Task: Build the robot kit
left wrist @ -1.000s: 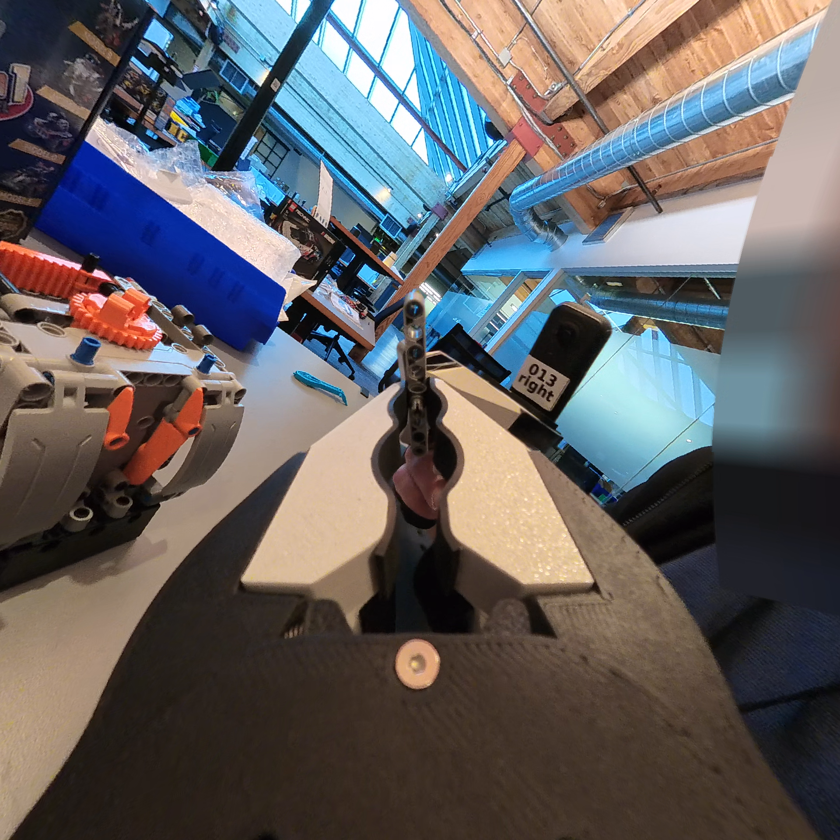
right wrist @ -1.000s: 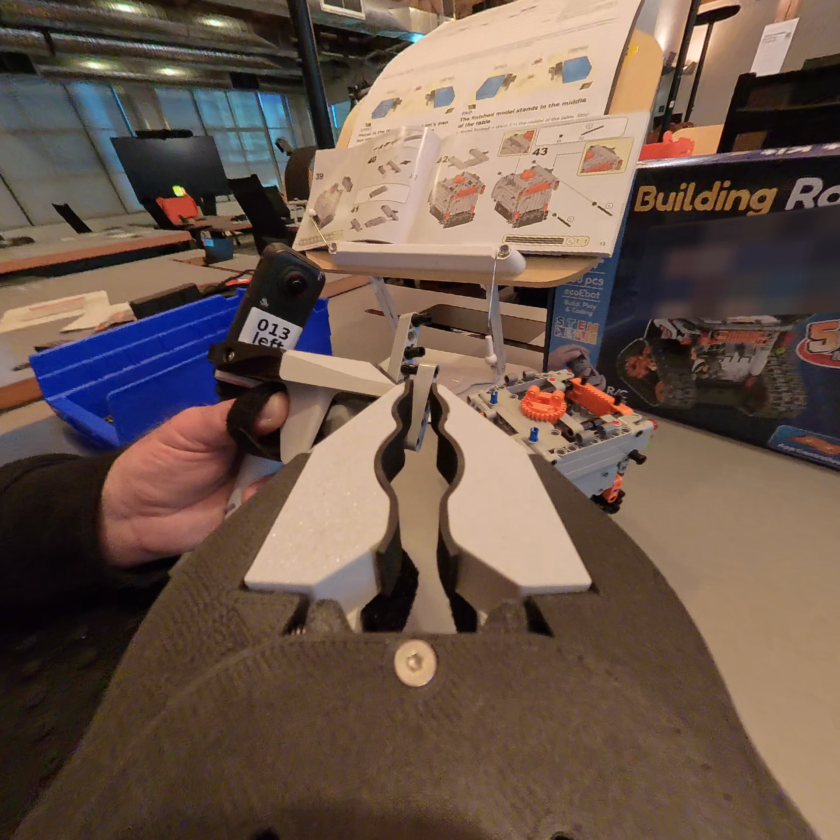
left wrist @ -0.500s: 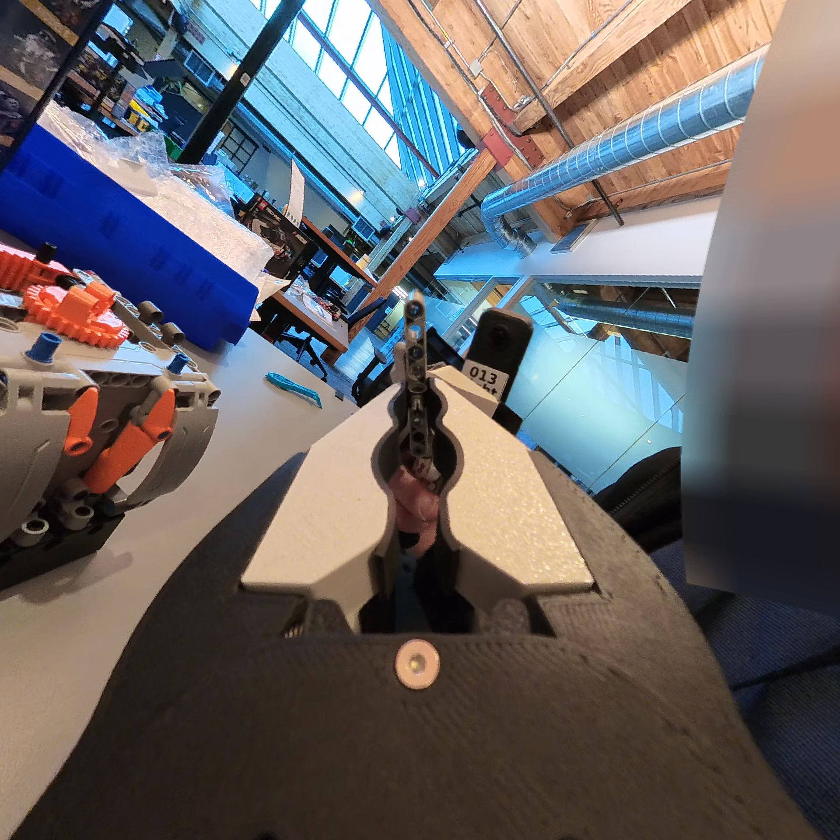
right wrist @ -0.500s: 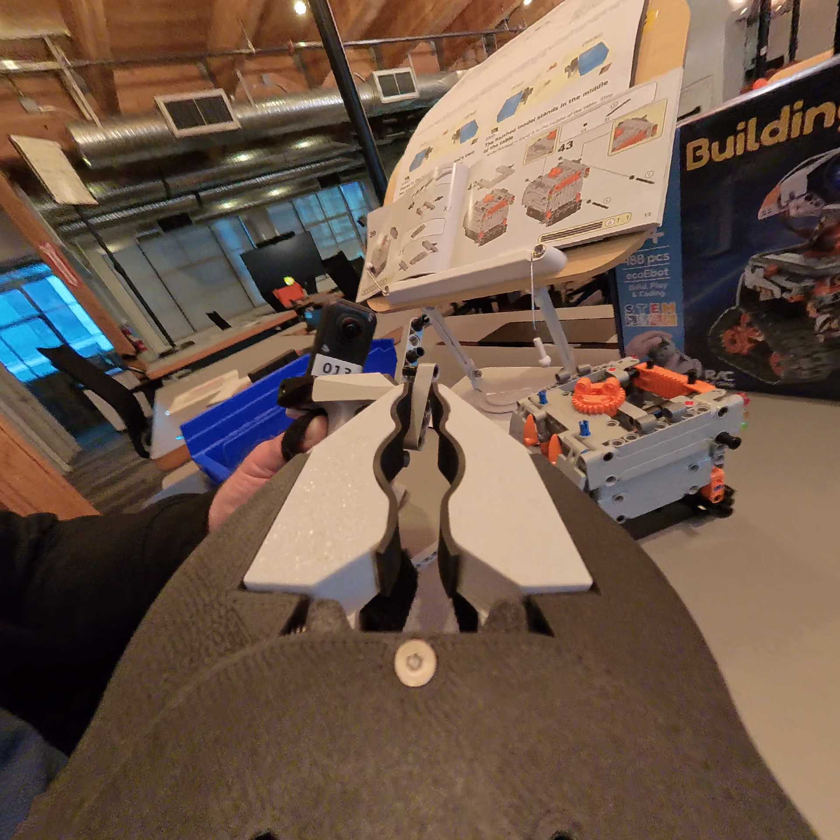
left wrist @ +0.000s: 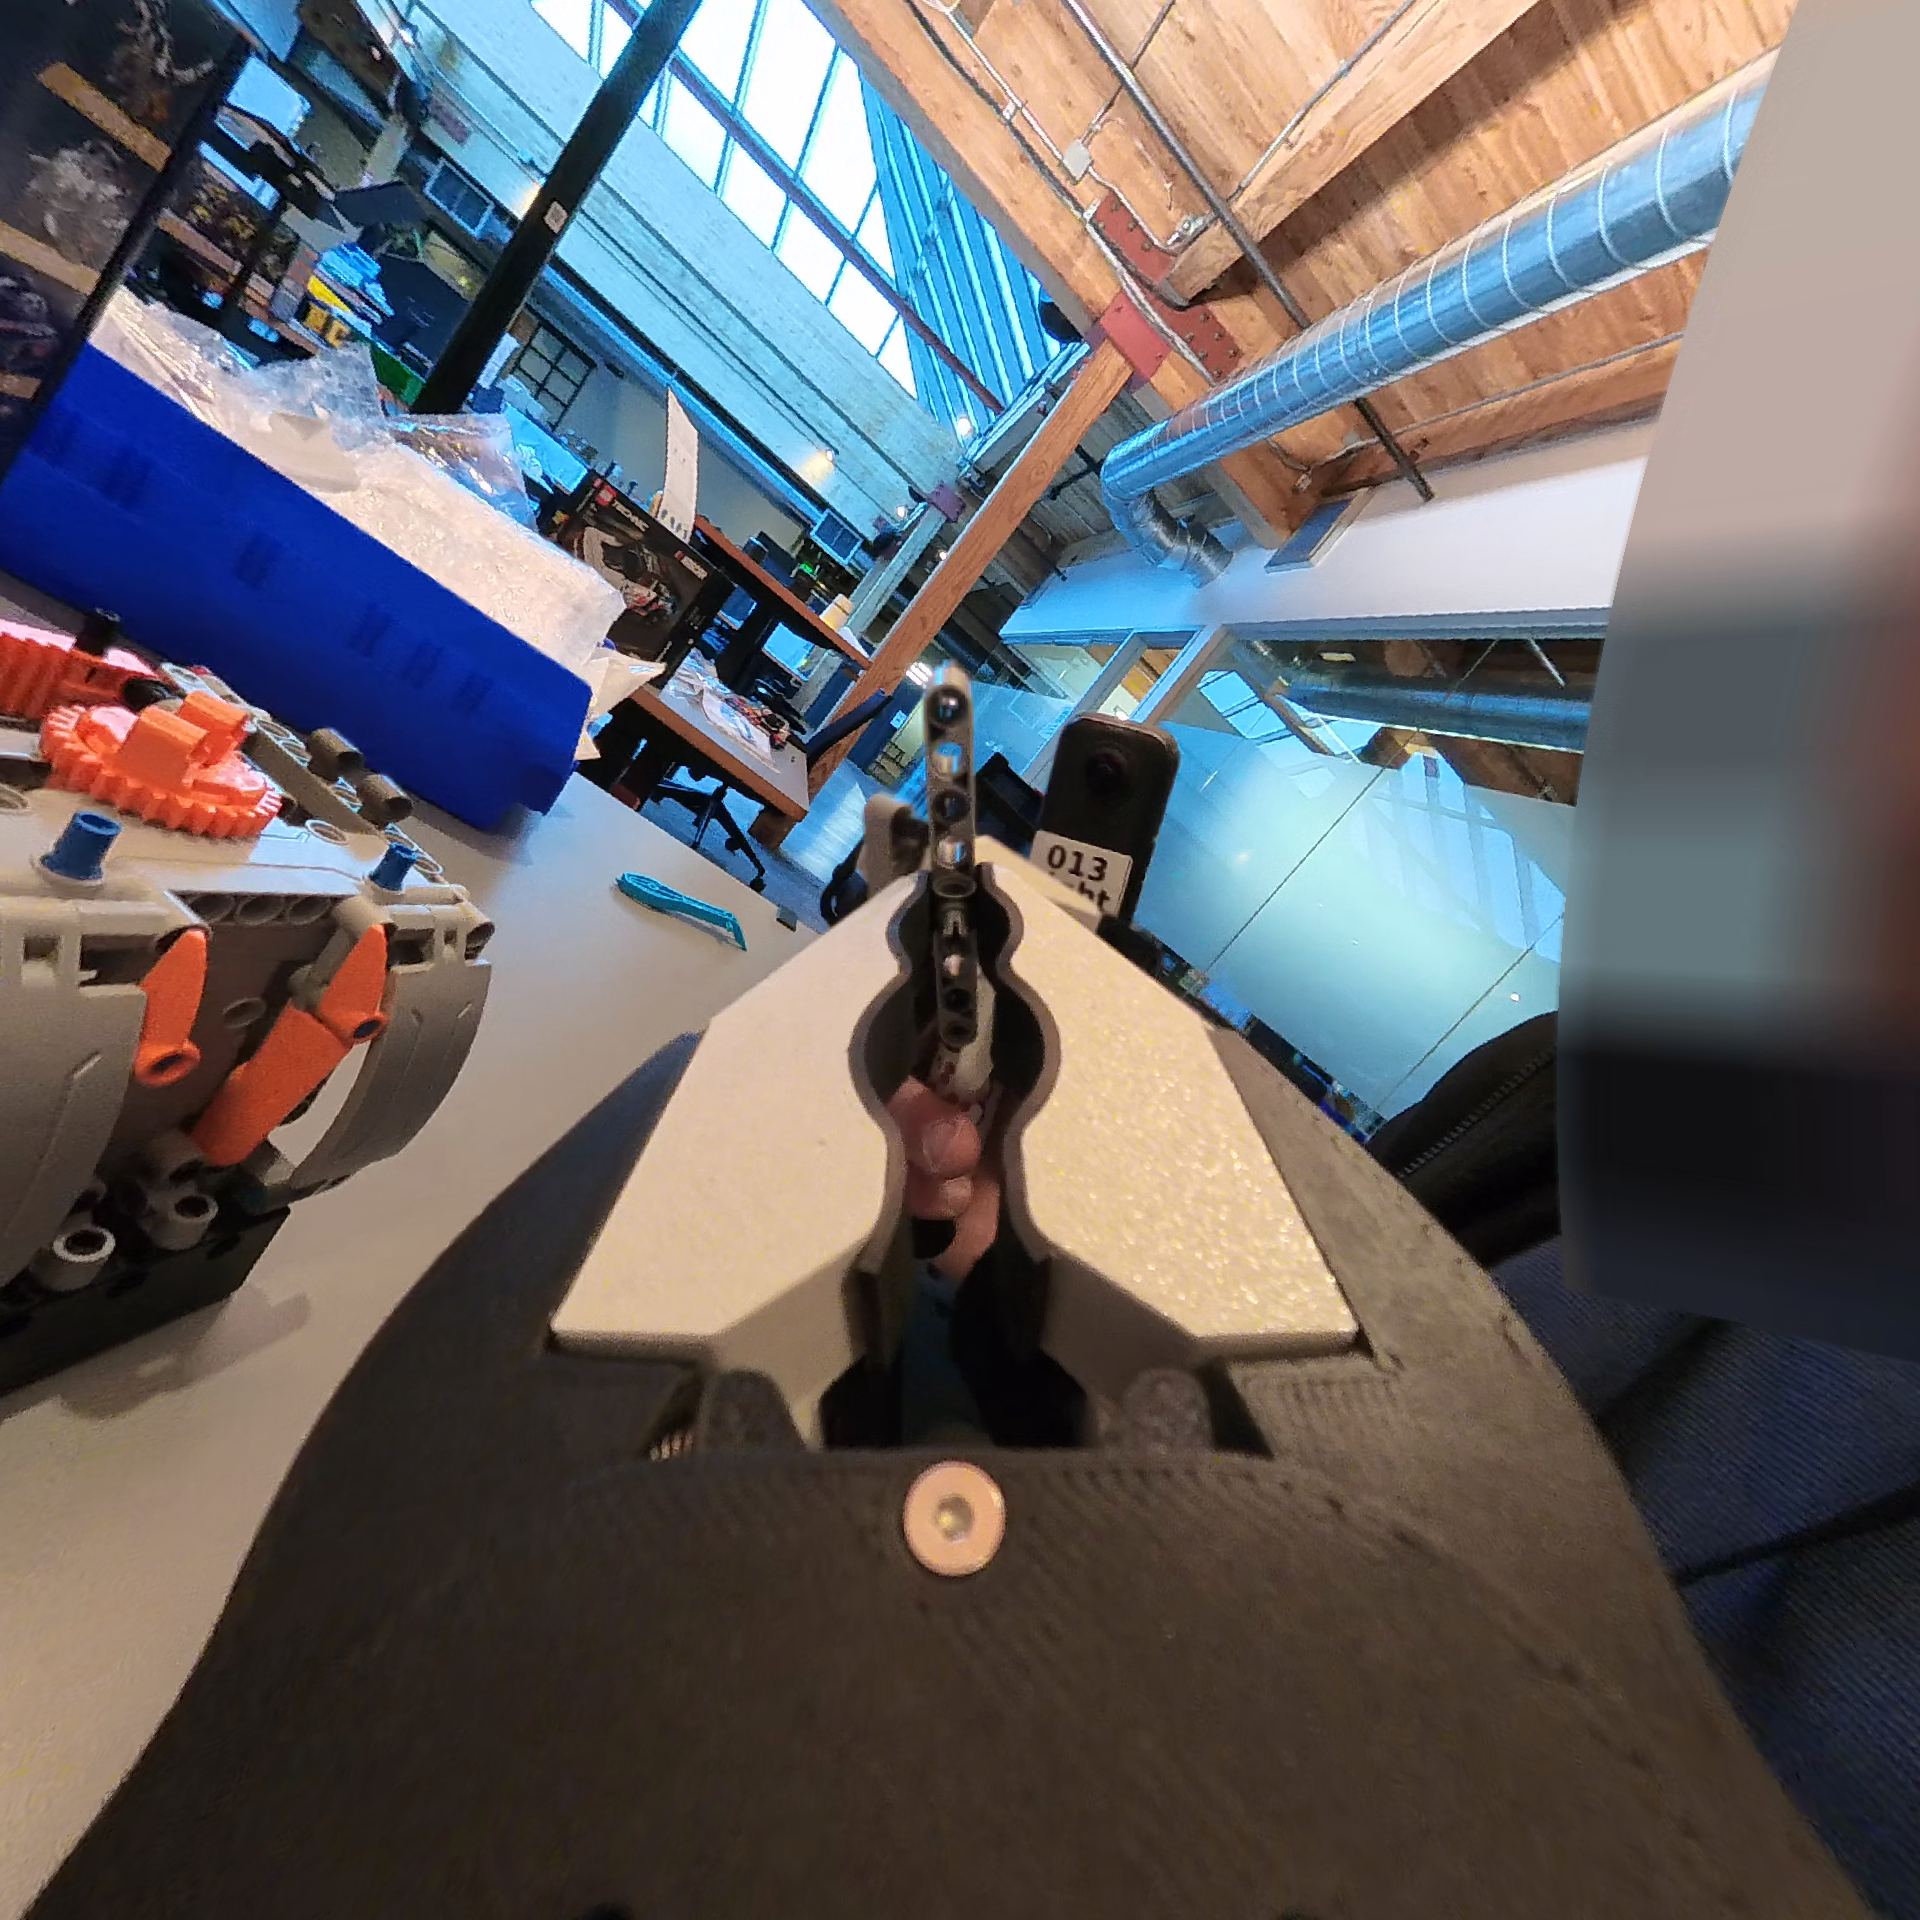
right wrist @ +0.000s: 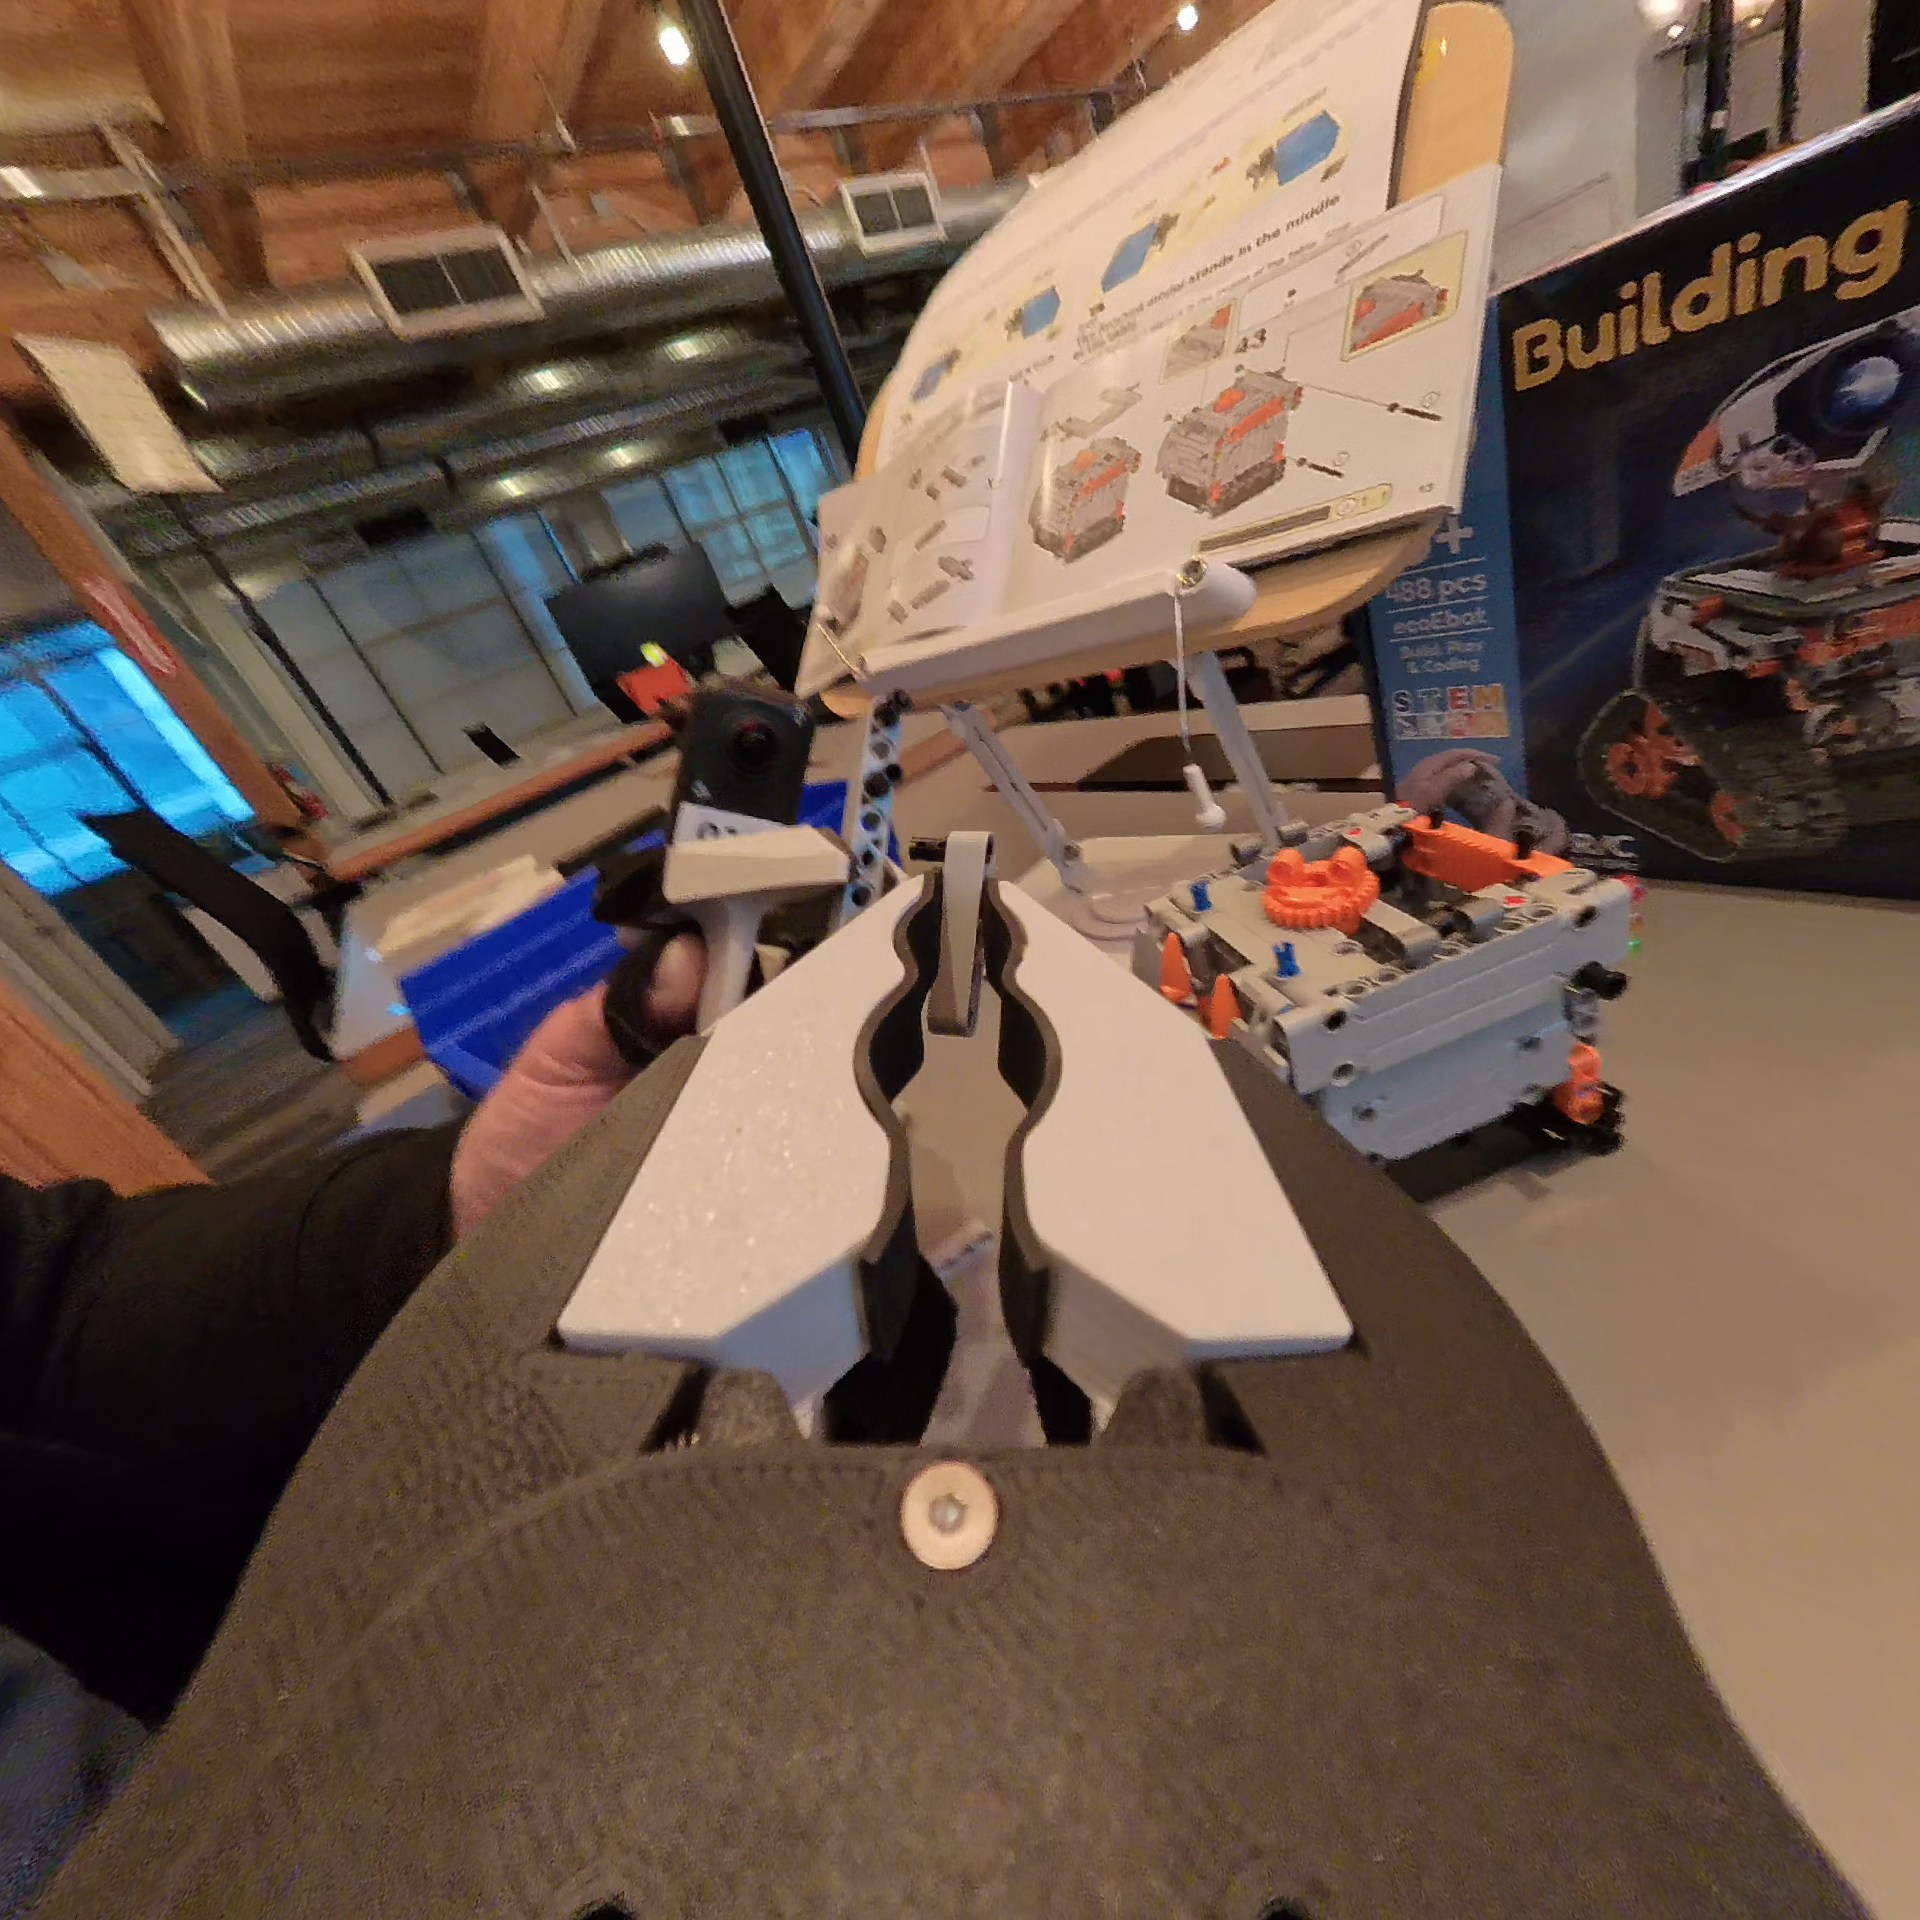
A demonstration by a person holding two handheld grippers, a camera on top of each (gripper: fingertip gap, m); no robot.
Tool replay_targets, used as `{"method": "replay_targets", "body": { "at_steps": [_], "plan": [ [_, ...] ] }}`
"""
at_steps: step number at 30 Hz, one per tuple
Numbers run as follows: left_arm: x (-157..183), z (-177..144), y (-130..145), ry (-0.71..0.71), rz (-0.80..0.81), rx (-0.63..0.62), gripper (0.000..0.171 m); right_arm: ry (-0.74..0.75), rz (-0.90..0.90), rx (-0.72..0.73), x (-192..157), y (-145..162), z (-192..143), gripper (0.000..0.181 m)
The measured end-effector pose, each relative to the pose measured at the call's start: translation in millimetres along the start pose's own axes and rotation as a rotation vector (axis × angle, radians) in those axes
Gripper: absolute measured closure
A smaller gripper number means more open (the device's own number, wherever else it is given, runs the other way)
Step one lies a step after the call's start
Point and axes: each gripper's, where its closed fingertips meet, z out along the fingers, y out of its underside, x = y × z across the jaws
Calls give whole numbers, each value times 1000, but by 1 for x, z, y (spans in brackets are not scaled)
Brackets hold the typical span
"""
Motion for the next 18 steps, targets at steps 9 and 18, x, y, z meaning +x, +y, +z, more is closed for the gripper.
{"method": "replay_targets", "body": {
  "at_steps": [9, 18],
  "plan": [
    [-12, -5, 1, -76, -4, -15, 167, 92, -217, -102, -1, 10, -5, 177],
    [-38, -9, 20, -230, -15, -149, 167, 190, -271, -778, 50, 120, -55, 177]
  ]
}}
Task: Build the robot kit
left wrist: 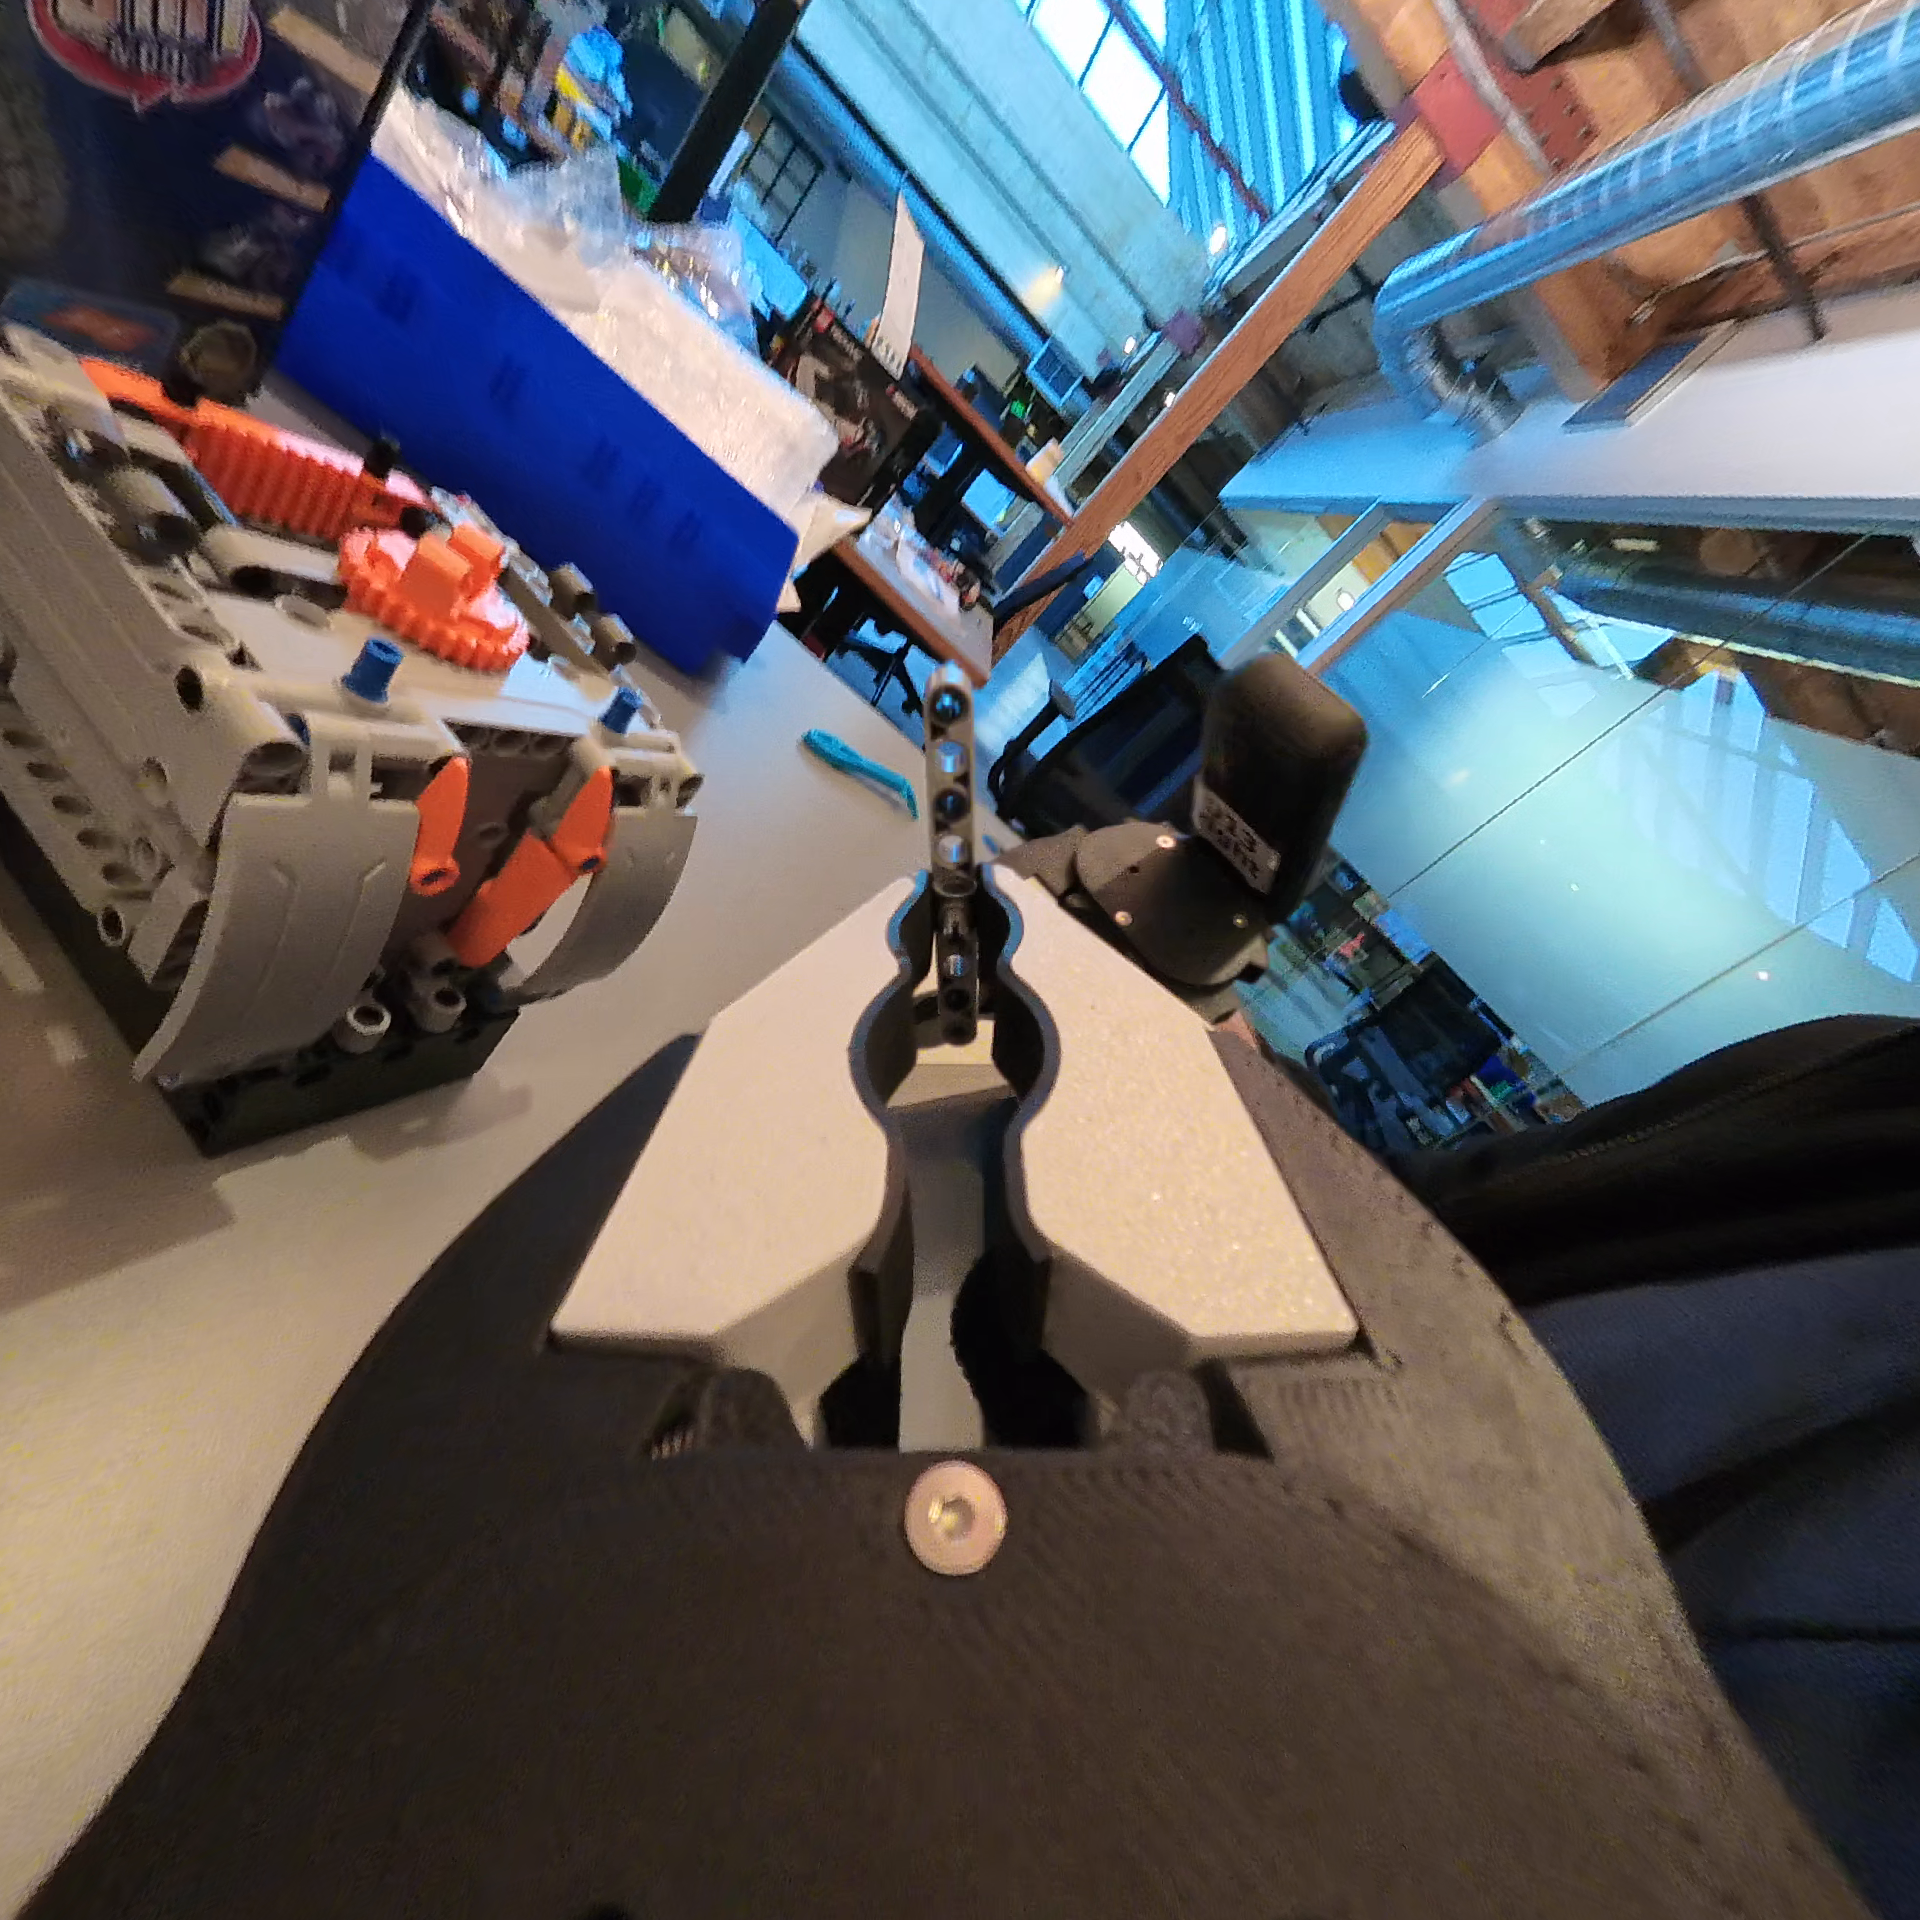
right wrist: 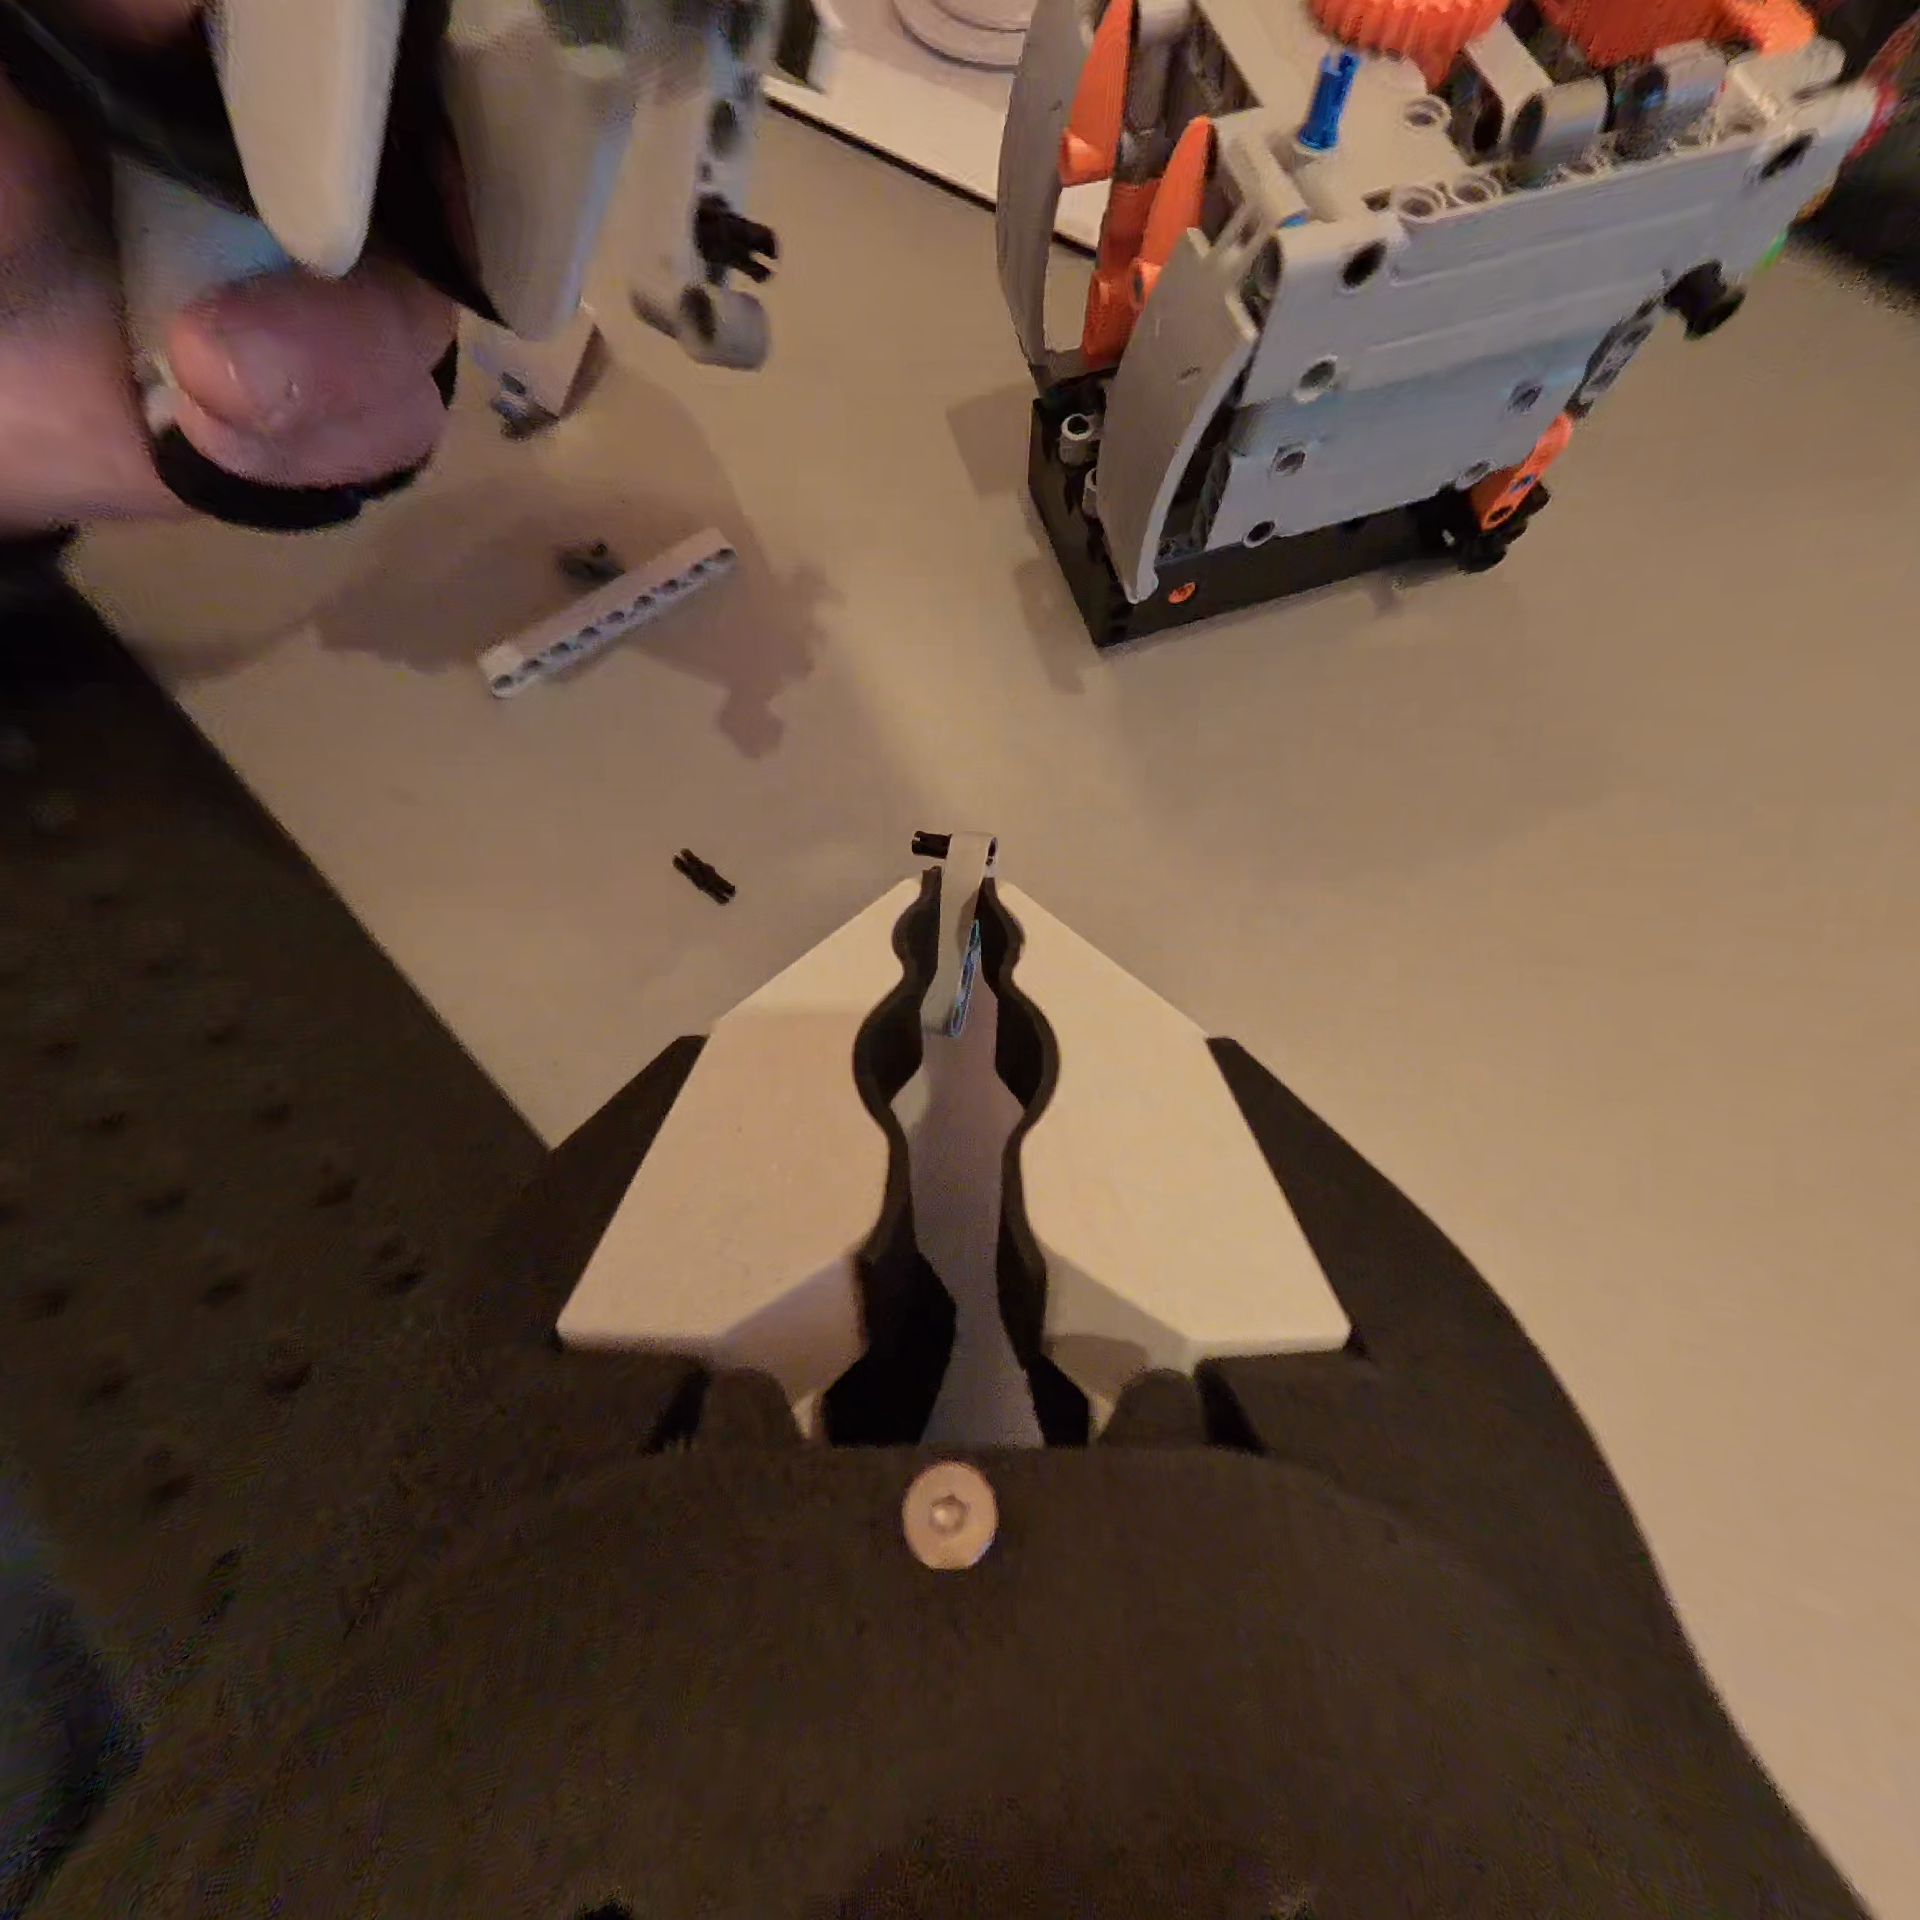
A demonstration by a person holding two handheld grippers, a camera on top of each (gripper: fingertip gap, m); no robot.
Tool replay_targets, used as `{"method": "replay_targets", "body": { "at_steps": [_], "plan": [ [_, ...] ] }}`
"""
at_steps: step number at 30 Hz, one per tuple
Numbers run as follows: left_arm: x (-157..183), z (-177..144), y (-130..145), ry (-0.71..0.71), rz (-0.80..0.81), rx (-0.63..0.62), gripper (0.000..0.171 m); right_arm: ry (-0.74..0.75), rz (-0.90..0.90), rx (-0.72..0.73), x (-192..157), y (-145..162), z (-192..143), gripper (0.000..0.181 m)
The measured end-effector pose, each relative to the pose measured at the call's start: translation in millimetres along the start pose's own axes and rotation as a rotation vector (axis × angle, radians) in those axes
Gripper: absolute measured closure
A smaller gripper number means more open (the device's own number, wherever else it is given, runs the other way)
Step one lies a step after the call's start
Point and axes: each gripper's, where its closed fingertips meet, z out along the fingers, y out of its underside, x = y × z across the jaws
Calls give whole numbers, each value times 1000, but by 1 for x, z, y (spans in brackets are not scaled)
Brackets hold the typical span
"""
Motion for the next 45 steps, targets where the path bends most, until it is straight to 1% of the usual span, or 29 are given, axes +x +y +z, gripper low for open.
{"method": "replay_targets", "body": {
  "at_steps": [2, 4, 7, 8, 10, 12, 14, 17, 21, 25, 28, 30, 32, 34, 35, 36, 39, 41, 43, 44, 45],
  "plan": [
    [-6, 2, 9, -22, -16, -44, 167, 39, -91, -23, -4, 4, 2, 177],
    [-12, 4, 26, -49, -35, -136, 167, 82, -148, 46, -5, -7, -4, 177],
    [-14, 9, 40, -50, -66, -189, 167, 116, -174, 150, -5, -22, -14, 177],
    [-13, 11, 41, -40, -74, -184, 167, 105, -168, 167, -7, -25, -16, 178],
    [-16, 14, 49, -47, -90, -220, 167, 39, -102, 170, -12, -25, -14, 178],
    [-19, 16, 60, -57, -116, -280, 167, 42, -74, 131, -6, -17, -11, 177],
    [-29, 16, 80, -110, -115, -401, 167, 32, -54, 130, -5, -15, -12, 177],
    [-39, 14, 105, -164, -111, -543, 167, 16, -46, 100, -4, -9, -11, 177],
    [-51, 13, 112, -246, -53, -607, 164, -6, -48, 85, -7, -7, -9, 177],
    [-54, 10, 101, -267, -36, -568, 142, -16, -56, 109, -9, -10, -12, 177],
    [-38, 14, 85, -207, 17, -499, 143, -19, -73, 148, -10, -15, -16, 177],
    [-14, 21, 74, -89, 51, -441, 153, -9, -99, 183, -13, -20, -20, 177],
    [-7, 24, 77, -44, 53, -455, 153, 5, -130, 211, -14, -24, -23, 177],
    [-1, 27, 77, 10, 6, -433, 154, -8, -142, 232, -18, -27, -25, 177],
    [1, 28, 74, 31, -8, -412, 155, -14, -148, 240, -19, -28, -26, 177],
    [0, 27, 72, 33, -11, -396, 164, -15, -154, 256, -20, -30, -28, 177],
    [3, 26, 68, 55, 1, -378, 171, -36, -150, 283, -23, -33, -31, 176],
    [10, 25, 67, 82, 34, -388, 171, -122, -98, 307, -27, -36, -37, 171],
    [19, 25, 65, 121, 71, -395, 171, -253, -9, 323, -29, -38, -45, 164],
    [26, 24, 66, 152, 95, -414, 171, -308, 21, 335, -30, -39, -49, 167],
    [27, 25, 66, 145, 124, -420, 171, -367, 43, 340, -32, -40, -53, 169]
  ]
}}
